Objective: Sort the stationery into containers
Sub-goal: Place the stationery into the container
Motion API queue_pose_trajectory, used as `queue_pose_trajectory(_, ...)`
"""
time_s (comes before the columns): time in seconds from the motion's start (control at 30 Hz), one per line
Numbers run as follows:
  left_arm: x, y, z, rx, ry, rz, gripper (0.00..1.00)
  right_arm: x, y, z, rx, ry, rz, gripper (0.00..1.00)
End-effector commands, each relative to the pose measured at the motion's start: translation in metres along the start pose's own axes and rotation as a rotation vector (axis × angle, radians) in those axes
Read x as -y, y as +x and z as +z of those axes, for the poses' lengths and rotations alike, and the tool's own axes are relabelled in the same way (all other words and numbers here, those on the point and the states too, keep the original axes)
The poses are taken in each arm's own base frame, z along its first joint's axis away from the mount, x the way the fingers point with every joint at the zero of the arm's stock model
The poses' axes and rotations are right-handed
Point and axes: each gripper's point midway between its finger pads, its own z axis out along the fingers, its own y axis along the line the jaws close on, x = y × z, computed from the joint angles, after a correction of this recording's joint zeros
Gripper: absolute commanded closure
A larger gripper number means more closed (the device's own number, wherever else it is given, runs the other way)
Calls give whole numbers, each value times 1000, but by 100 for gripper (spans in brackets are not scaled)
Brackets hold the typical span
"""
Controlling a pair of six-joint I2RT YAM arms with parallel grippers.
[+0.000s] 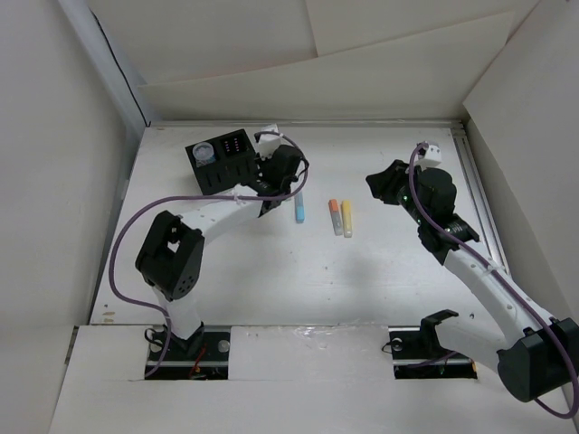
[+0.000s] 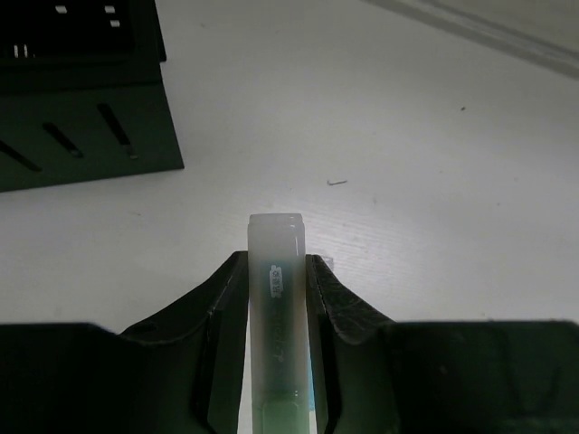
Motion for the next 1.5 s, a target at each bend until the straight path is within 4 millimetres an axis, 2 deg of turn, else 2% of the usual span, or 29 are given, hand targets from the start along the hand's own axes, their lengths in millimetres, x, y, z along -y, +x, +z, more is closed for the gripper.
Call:
queue_pose_trajectory(0.0,6,-75,-13,122,37,-91,94,-21,-26,-1,64,-63,-9,57)
queue_pose_trajectory(0.07,0,-98,-11,159,41,-122,92,-21,-26,-1,64,-63,-9,57)
queue_pose_trajectory(0.1,-10,-111,-6,178,20,-141,91,-21,-26,-1,64,-63,-9,57)
queue_pose_trajectory(0.13,-10,-130,-8,210,23,-154,91,-21,-26,-1,64,-63,-9,57)
queue_pose_trajectory(0.23,-31,-153,12,241,-48,-150,91,-21,-26,-1,64,-63,-9,57)
queue_pose_trajectory(0.27,-34,-170,12,265,-67,-149,91,-21,-26,-1,64,-63,-9,57)
queue_pose_trajectory(0.3,-40,-171,21,268,-93,-141,91,-21,-26,-1,64,-63,-9,57)
queue_pose_trajectory(0.37,-56,-189,30,300,-139,-133,91,-21,-26,-1,64,-63,-9,57)
queue_pose_trajectory(0.43,-67,-191,43,305,-183,-114,91,-21,-26,-1,64,-63,-9,57)
queue_pose_trajectory(0.47,-70,-205,44,336,-199,-119,91,-23,-29,-4,72,-68,-9,57)
queue_pose_trajectory(0.57,-81,-203,60,350,-296,-42,89,-24,-28,-4,68,-76,-10,57)
queue_pose_trajectory(0.6,-79,-212,60,374,-309,-39,89,-24,-28,-4,68,-76,-10,57)
queue_pose_trajectory(0.63,-81,-213,64,378,-329,-9,89,-24,-28,-4,68,-76,-10,57)
queue_pose_trajectory(0.67,-85,-205,74,367,-364,20,89,-24,-28,-4,68,-76,-10,57)
queue_pose_trajectory(0.87,-93,-201,94,376,-425,75,89,-24,-28,-4,68,-76,-10,57)
queue_pose_trajectory(0.9,-101,-198,98,369,-449,88,89,-24,-28,-4,68,-76,-10,57)
queue_pose_trajectory(1.03,-111,-203,102,385,-463,86,89,-27,-26,-4,63,-84,-11,57)
queue_pose_trajectory(1.1,-114,-192,107,367,-472,113,89,-27,-26,-4,63,-84,-11,57)
queue_pose_trajectory(1.23,-118,-195,106,392,-501,124,89,-27,-26,-4,63,-84,-11,57)
queue_pose_trajectory(1.27,-119,-188,111,386,-503,129,89,-27,-26,-4,63,-84,-11,57)
queue_pose_trajectory(1.33,-120,-192,109,400,-513,135,89,-27,-26,-4,63,-84,-11,57)
queue_pose_trajectory(1.47,-126,-188,111,410,-542,149,89,-27,-26,-4,63,-84,-11,57)
